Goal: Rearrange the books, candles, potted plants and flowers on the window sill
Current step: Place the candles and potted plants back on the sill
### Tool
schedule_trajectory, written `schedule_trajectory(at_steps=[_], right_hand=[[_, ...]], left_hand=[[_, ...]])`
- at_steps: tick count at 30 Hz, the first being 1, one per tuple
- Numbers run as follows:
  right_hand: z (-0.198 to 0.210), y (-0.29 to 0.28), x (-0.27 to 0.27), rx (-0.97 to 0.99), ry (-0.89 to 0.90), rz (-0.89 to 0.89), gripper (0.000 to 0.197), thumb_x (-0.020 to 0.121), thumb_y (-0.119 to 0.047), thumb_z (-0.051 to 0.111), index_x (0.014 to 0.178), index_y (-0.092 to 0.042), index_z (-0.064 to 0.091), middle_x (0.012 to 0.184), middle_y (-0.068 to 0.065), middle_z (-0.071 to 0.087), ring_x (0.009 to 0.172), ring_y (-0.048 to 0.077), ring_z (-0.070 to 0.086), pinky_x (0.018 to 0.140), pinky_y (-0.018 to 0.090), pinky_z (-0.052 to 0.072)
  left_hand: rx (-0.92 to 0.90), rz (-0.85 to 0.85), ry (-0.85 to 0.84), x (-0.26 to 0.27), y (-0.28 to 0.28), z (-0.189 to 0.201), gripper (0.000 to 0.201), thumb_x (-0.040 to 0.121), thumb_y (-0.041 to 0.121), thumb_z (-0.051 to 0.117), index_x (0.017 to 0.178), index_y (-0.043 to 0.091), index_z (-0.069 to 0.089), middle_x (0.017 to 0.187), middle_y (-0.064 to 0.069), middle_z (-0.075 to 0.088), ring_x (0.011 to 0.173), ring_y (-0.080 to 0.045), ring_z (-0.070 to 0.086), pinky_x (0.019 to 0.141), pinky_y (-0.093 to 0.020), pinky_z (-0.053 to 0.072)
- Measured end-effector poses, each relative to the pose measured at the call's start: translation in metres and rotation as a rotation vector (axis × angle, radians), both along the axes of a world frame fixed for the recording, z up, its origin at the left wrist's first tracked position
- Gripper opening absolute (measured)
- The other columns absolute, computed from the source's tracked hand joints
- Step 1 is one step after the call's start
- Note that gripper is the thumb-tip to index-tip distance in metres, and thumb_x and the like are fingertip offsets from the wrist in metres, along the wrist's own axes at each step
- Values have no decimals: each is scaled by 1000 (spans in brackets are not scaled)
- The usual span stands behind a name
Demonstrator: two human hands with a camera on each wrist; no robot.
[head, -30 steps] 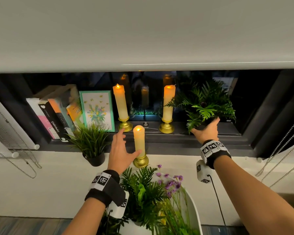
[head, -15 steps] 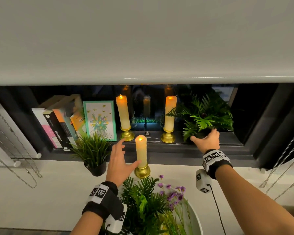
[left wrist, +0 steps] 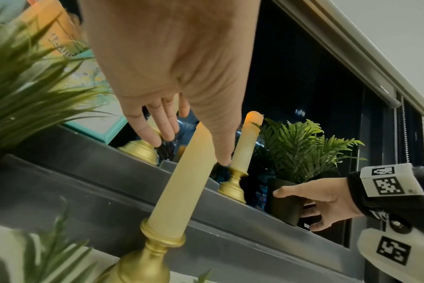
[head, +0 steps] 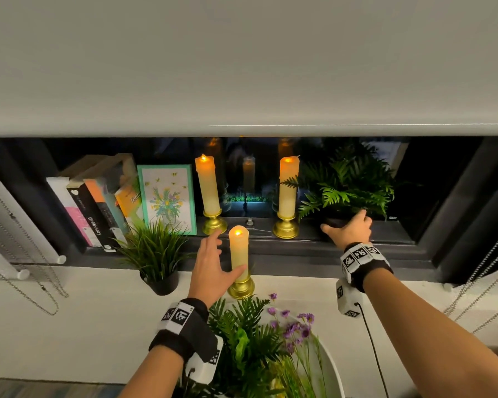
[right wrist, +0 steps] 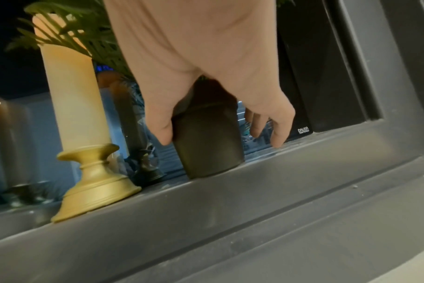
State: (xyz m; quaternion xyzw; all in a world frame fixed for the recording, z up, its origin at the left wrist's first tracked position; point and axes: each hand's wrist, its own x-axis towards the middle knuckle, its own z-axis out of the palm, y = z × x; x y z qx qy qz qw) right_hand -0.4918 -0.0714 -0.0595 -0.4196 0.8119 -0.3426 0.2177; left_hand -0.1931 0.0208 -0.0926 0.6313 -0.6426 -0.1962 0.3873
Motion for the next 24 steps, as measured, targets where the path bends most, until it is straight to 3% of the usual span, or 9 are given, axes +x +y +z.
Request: schedule_trajectory(at_steps=[7,13,20,24], right_hand=[[-11,8,-2,-129,-126,-29,120,60,-26,89,147,-15,7,147,20,26,134,41,34,108,60,30],[-19,26,-1,-181,-99,-42,115,61,-21,88,145,-24,11,142,20,30,128,43,40,103,61,36],[-25,59,37,-334,13,-53,72,63,-10,81,120,-8,36,124,19,43,110,40,49,90,50,45],[-39,77,66,-327,-27,251,33,73,-8,72,96,-11,48,94,11,55,83,27,56,75,37,47]], left_hand=[[53,0,-14,-7,-3,-8,96,68,34,84,144,23,27,130,2,44,115,-16,49,94,-43,50],[56,-11,-32,-7,-1,-7,91,70,28,82,144,21,29,129,0,44,114,-17,50,93,-41,50],[88,-13,-61,20,21,-13,60,80,15,72,133,15,42,113,2,50,94,-11,53,82,-27,46],[218,-99,-36,42,36,-21,27,82,12,67,108,14,59,93,-1,62,82,-15,59,71,-20,44]])
